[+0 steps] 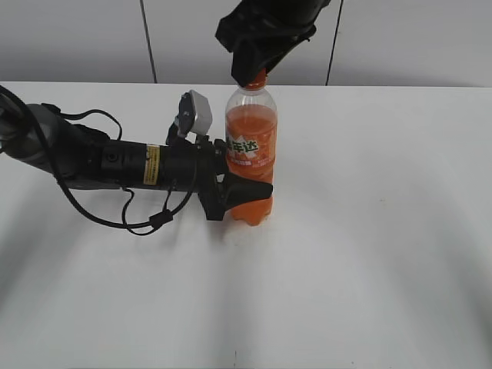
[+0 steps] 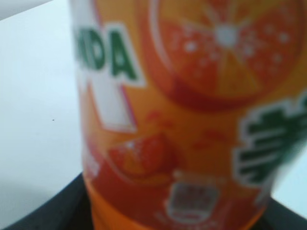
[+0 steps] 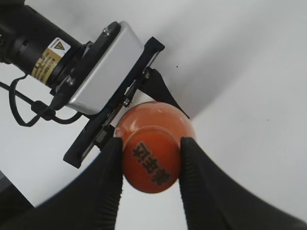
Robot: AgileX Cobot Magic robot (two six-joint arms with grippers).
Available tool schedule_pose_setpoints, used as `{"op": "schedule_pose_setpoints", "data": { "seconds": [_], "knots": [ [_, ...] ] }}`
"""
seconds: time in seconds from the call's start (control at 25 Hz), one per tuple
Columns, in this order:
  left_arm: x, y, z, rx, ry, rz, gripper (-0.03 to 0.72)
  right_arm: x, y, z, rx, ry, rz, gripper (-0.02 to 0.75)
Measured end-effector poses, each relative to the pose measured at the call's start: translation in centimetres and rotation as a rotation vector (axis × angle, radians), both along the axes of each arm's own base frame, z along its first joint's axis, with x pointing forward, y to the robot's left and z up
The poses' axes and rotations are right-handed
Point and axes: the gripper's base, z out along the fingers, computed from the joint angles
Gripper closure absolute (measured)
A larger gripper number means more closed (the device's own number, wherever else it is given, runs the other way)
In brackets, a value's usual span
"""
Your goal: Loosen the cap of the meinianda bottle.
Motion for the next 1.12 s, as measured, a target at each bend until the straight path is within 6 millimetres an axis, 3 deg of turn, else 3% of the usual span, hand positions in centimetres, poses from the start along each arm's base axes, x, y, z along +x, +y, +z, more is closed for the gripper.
{"op": "schedule_pose_setpoints", "data": {
  "seconds": [0.36,1.12],
  "knots": [
    [-0.05,0.02,0.05,0.0,-0.004,-0.009,0.279,-0.22,0.31,0.07,-0.025,-0.078,0.258,0.467],
    [-0.17,0.02,0.1,0.01,-0.014,-0.029,0.279,-0.3,0.35,0.07,-0.102,-0.21,0.602,0.467]
  ]
}}
